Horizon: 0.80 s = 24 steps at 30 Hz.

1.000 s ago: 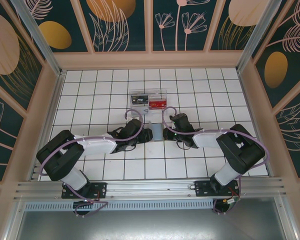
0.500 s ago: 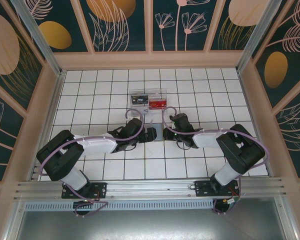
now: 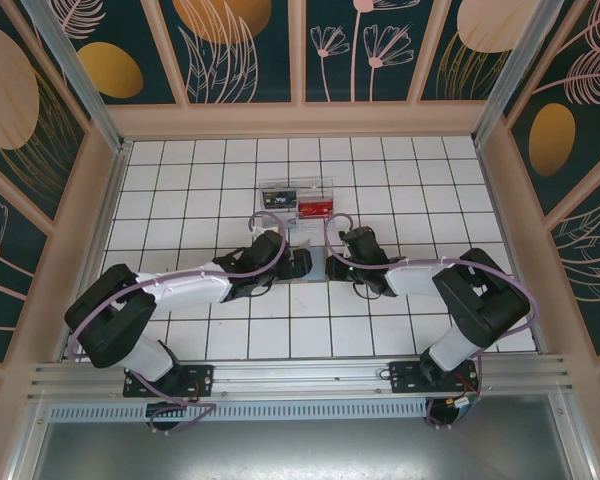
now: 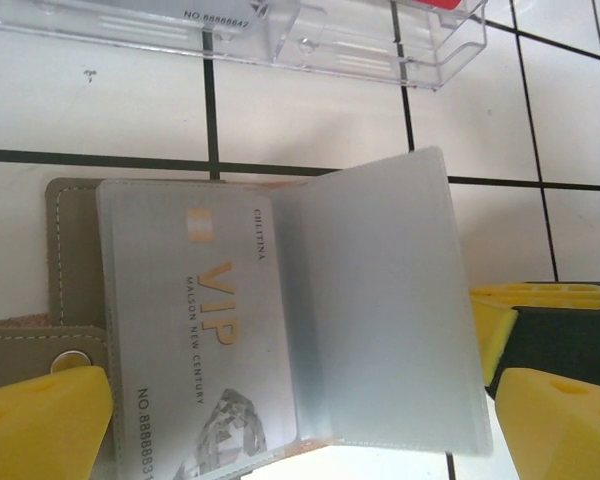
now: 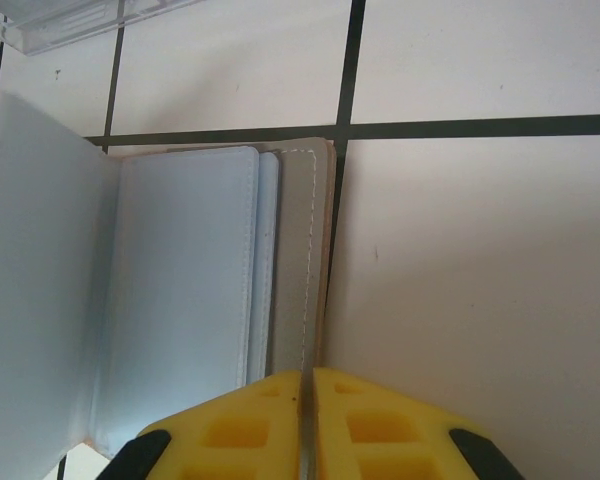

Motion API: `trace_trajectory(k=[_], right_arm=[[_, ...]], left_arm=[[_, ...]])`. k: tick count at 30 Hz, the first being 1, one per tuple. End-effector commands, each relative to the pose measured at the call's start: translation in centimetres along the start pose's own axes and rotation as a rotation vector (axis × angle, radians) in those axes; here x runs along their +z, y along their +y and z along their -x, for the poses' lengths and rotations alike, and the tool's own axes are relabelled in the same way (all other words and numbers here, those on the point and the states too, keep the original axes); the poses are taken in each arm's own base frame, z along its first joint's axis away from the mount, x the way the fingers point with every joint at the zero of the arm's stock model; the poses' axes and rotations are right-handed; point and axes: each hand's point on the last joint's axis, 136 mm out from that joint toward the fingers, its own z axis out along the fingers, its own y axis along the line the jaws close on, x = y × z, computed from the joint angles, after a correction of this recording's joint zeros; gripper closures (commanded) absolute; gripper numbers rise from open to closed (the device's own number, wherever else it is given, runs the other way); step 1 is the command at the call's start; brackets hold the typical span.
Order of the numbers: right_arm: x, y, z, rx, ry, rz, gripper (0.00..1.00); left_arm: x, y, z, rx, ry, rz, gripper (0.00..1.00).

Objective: Take the credit cards out of the card holder

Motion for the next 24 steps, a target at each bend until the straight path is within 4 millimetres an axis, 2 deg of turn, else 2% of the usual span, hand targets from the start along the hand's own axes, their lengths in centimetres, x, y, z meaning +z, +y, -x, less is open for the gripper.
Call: trace_trajectory(k=[1,4,9,11,14,18,24], right_arm=[[0.0,-0.1,-0.2,0.009,0.013,-0.003,0.87],[-0.2,0.0,-0.1,0.003,0.006,-0.001,0.86],[-1.9,0.1,1.4,-0.026,-0.075,-0.016,0.81],[-2.8,0.1,2.1,-0.035,-0.122,-0.021,0.79],[-3.8,0.5,2.7,-0.031,-0.157,-0.014,0.77],[-4.8,3.2,3.3,-0.013,-0.175,0.096,0.76],[-4.2,7.2,3.1,-0.009,-0.144,0.2,0.75]], left_arm=[[-0.7,-0.4,0.8,0.021,-0.02,0.004,0.02],[-0.7,0.1,0.7,0.022,-0.027,0.02,0.04],[-0.8,1.4,0.4,0.011,-0.049,0.046,0.32],[-0.7,1.6,0.4,0.022,-0.054,0.042,0.39],[-0.5,1.9,0.4,0.032,-0.053,0.033,0.56],[-0.3,2.6,0.6,0.023,-0.055,0.024,0.68],[0.1,4.4,0.3,0.007,-0.048,0.012,0.71]])
